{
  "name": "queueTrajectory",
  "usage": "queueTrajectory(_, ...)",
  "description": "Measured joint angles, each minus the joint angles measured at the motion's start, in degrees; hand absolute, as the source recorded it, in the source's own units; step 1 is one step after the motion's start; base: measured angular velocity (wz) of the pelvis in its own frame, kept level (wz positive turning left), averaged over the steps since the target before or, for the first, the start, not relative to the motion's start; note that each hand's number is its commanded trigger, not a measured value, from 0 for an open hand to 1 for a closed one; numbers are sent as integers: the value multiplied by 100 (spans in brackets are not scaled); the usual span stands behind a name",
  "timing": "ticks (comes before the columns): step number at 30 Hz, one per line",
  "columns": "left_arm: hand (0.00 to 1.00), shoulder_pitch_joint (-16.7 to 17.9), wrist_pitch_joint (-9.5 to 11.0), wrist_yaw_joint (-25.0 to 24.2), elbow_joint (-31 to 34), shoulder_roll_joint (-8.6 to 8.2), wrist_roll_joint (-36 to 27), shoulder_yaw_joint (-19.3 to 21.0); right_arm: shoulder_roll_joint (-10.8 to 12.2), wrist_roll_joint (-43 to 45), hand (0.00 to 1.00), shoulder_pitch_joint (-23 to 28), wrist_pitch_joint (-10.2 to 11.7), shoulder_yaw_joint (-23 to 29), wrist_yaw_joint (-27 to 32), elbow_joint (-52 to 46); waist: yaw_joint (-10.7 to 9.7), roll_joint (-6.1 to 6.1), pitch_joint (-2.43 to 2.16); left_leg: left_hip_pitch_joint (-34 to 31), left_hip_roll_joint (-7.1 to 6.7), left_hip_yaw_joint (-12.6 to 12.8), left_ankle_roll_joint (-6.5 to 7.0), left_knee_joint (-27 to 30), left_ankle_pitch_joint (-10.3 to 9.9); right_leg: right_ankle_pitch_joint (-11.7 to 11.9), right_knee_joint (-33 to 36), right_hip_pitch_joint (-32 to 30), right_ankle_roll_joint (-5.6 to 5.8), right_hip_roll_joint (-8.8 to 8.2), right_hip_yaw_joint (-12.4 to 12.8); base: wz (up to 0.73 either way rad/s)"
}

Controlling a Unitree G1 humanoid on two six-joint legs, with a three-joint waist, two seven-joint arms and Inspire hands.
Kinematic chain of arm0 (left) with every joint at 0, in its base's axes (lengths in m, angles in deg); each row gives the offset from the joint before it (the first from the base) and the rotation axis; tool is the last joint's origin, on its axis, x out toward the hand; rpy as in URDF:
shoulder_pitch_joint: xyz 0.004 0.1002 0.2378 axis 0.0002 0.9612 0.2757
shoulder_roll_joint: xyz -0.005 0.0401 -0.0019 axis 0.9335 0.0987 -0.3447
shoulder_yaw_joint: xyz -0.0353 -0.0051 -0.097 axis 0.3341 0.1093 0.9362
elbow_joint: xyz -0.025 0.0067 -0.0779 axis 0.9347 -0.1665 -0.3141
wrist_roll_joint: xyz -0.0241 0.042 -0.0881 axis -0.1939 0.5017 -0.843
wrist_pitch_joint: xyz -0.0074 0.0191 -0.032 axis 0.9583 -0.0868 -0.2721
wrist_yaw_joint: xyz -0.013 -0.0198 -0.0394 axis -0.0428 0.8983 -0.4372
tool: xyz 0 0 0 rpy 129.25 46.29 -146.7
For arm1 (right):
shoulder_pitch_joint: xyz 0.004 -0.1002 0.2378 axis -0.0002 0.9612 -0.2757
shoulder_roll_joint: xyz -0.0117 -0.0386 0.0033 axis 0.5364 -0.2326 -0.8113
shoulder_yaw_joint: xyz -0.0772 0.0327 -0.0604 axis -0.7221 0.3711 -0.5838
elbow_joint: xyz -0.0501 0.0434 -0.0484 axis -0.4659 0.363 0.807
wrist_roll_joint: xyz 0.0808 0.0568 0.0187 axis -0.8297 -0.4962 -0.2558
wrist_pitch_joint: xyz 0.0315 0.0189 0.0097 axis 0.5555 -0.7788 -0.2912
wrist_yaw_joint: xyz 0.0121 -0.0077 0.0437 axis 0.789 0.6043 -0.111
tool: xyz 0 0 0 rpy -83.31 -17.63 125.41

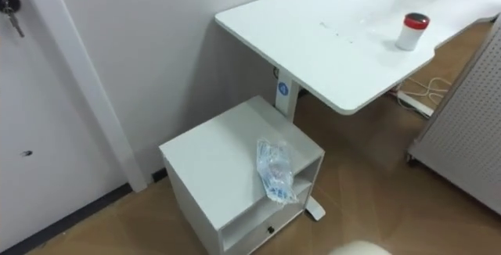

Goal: Pick garbage

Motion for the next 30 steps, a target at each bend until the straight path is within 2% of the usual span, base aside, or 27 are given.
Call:
queueTrajectory(1, 0, 39, 0, 20, -4, -2, -1, 1, 14, 5, 100, 53, 76, 11, 0, 5, -67, 5, -3, 111, -9, -83, -58, -65, -28, 586, -463, 123, 66, 97, 8, 32)
queueTrajectory(2, 0, 121, 12, 85, -6, -22, -3, -6, 18, 3, 100, 140, 112, 13, -15, 78, -133, 24, -57, 256, 30, -126, -114, -212, -5, 612, -654, 325, 55, 209, -10, 25)
queueTrajectory(3, 0, 146, 22, 103, -11, -21, -2, 3, 24, 5, 100, 142, 124, 15, -24, 148, -127, 54, -69, 356, 54, -119, -153, -290, 4, 628, -765, 415, 37, 271, 2, 5)
queueTrajectory(4, 0, 211, 21, 109, -41, -15, -2, 76, 35, 4, 100, 144, 144, 15, -67, 225, -129, 63, -39, 508, 100, -108, -201, -448, 32, 661, -964, 601, 13, 353, -5, -11)
queueTrajectory(10, 0, 474, -16, 96, -43, -2, 15, 178, 40, -78, 100, 294, 183, 17, -137, 393, -121, 17, -7, 1026, 187, -62, -313, -932, 99, 655, -1342, 1027, 1, 549, 144, -12)
queueTrajectory(14, 0, 597, -53, 182, 105, 2, 194, 180, 44, -92, 100, 338, 197, 15, -137, 440, -175, -56, -5, 1146, 191, -66, -314, -986, 99, 654, -1528, 1195, 2, 577, 160, -1)
queueTrajectory(16, 0, 618, -52, 330, 314, 2, 262, 185, 51, -80, 100, 308, 241, 13, -136, 469, -173, -47, 14, 1101, 191, -77, -314, -977, 100, 654, -1531, 1168, 2, 576, 169, 2)
queueTrajectory(17, 0, 582, -42, 448, 446, 8, 261, 185, 54, -76, 100, 295, 287, 10, -136, 527, -186, -69, 0, 1078, 189, -79, -314, -976, 100, 654, -1531, 1139, 2, 573, 184, 7)
queueTrajectory(21, 0, 353, 35, 746, 978, -9, 452, 351, 56, -42, 100, 174, 444, -2, -138, 600, -180, -40, 15, 958, 185, -79, -314, -962, 100, 655, -1516, 1013, 2, 565, 166, 4)
queueTrajectory(22, 0, 222, 166, 851, 1168, -11, 458, 353, 54, -45, 100, 100, 503, -2, -142, 655, -185, -24, 20, 877, 184, -79, -314, -957, 100, 655, -1511, 945, 2, 561, 161, 8)
queueTrajectory(24, 0, -233, 372, 1031, 1291, -14, 460, 311, 45, -44, 100, -94, 594, -39, -136, 751, -197, 21, 30, 624, 185, -80, -314, -825, 100, 683, -1445, 709, -13, 552, 179, 0)
queueTrajectory(25, 0, -339, 407, 1097, 1316, -12, 460, 277, 38, -42, 100, -167, 602, -86, -131, 774, -203, 43, 41, 568, 188, -81, -314, -804, 100, 689, -1411, 653, -18, 550, 178, -4)
queueTrajectory(27, 0, -653, 463, 1262, 1499, -18, 462, 185, 10, -55, 100, -361, 644, -231, -127, 859, -300, 97, 49, 370, 189, -79, -315, -749, 100, 721, -1352, 445, -30, 542, 181, 0)
queueTrajectory(29, 0, -1144, 644, 1502, 1574, -41, 461, 32, -17, -37, 100, -558, 734, -282, -131, 945, -391, 151, 82, 106, 186, -78, -315, -591, 101, 723, -1164, 153, -35, 508, 182, 0)
queueTrajectory(30, 0, -1243, 692, 1532, 1574, -37, 452, 11, -24, -23, 100, -619, 742, -318, -133, 967, -434, 163, 84, 39, 185, -77, -315, -554, 101, 724, -1132, 87, -35, 500, 183, -3)
